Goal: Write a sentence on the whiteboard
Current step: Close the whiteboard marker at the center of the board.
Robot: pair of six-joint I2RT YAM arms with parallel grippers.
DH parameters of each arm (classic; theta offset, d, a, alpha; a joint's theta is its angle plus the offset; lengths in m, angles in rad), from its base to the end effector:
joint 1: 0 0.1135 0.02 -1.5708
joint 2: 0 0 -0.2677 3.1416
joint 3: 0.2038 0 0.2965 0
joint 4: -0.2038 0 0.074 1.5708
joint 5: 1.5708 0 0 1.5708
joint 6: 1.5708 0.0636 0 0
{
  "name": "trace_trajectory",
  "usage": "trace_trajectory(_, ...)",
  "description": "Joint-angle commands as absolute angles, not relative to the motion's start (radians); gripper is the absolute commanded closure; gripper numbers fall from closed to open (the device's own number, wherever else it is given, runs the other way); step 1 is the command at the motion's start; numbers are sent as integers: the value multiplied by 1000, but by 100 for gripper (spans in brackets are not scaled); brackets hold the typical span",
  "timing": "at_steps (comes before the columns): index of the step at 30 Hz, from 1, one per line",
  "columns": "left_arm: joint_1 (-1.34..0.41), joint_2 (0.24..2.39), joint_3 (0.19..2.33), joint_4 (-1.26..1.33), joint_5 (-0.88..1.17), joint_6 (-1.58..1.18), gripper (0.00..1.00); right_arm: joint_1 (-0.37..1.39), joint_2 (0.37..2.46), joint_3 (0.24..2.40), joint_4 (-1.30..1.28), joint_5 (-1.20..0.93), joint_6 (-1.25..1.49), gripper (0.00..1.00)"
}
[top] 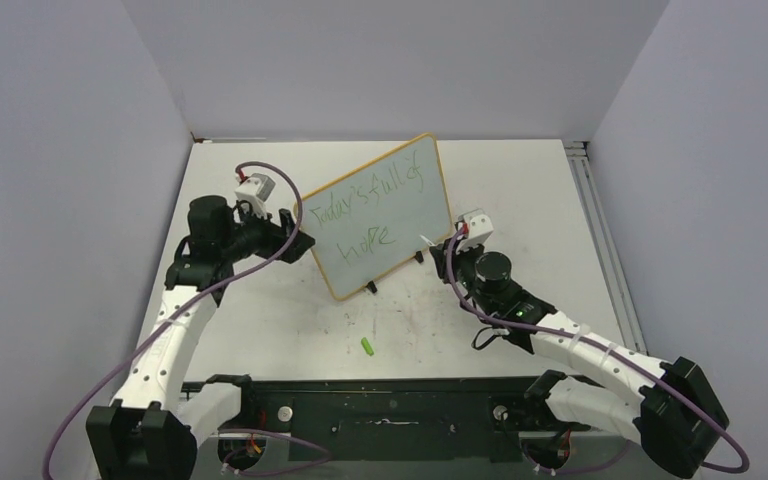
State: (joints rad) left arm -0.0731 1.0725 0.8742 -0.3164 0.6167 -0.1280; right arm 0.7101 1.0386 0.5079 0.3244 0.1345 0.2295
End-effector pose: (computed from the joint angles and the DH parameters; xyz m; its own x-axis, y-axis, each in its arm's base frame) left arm 0.2946 -0.0585 0.2883 -0.5586 -0.0635 -0.8270 0.4944 0.7751 -0.3935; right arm 0.2324 0.1885 0.2209 -0.2756 0.0604 -0.9594 -0.4968 0.8454 0.1959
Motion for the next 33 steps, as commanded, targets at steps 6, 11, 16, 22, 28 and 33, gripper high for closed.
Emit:
trace_trajectory(6, -183, 658, 757, -238, 174, -60, 7, 735, 948, 599, 164, 100, 320, 90)
trace_trajectory(11, -287, 646, 836, -413, 168, -67, 15, 756, 924, 620, 65, 84, 353, 92)
trace_trajectory(16, -549, 678, 860, -489, 179, -108, 17, 777, 859, 599, 13, 98, 379, 91)
trace_trajectory(22, -957, 906, 881, -529, 33, -183, 18, 783, 765, 585, -55, 192, 409, 86)
trace_trajectory(28, -1128, 1074, 828, -333, -37, -446, 20, 788, 724, 577, -79, 217, 407, 86)
trace_trajectory(33, -1207, 1156, 800, -343, -213, -696, 22, 788, 714, 578, -97, 232, 392, 86)
